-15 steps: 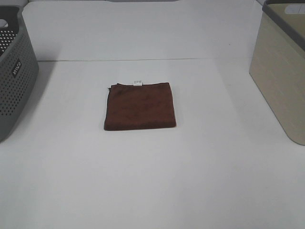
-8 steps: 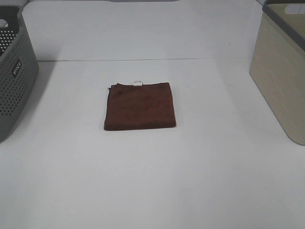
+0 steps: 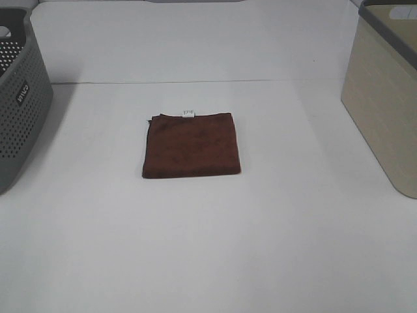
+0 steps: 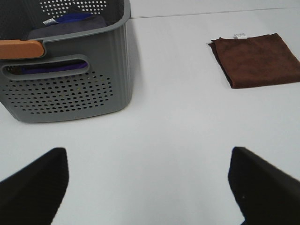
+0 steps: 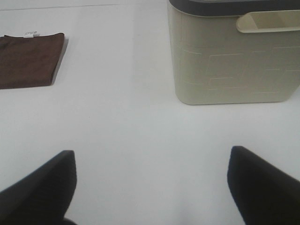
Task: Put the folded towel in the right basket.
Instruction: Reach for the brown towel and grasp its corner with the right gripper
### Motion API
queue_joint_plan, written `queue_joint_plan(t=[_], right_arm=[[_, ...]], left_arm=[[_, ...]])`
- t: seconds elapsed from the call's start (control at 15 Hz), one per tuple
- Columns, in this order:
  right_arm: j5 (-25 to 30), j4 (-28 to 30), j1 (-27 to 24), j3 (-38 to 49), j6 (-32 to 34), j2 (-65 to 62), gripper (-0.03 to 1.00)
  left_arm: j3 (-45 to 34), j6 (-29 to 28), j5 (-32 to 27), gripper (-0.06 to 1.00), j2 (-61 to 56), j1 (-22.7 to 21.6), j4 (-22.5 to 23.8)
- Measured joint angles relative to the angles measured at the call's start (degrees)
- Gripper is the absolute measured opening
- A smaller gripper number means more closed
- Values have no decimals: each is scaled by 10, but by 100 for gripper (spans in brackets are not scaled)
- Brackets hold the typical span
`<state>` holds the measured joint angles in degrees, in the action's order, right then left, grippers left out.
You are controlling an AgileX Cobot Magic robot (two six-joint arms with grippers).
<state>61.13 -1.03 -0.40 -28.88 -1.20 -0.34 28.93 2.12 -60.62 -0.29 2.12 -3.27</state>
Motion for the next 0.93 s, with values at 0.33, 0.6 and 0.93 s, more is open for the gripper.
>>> queue_joint_plan(t=[0.33, 0.6, 0.93], right_arm=[[0, 0, 0, 0, 0, 0, 82], [0, 0, 0, 0, 0, 0, 82], [0, 0, 0, 0, 0, 0, 82]], left_arm=[[0, 0, 0, 88, 0, 0, 0], [0, 0, 0, 88, 0, 0, 0], [0, 0, 0, 88, 0, 0, 0]])
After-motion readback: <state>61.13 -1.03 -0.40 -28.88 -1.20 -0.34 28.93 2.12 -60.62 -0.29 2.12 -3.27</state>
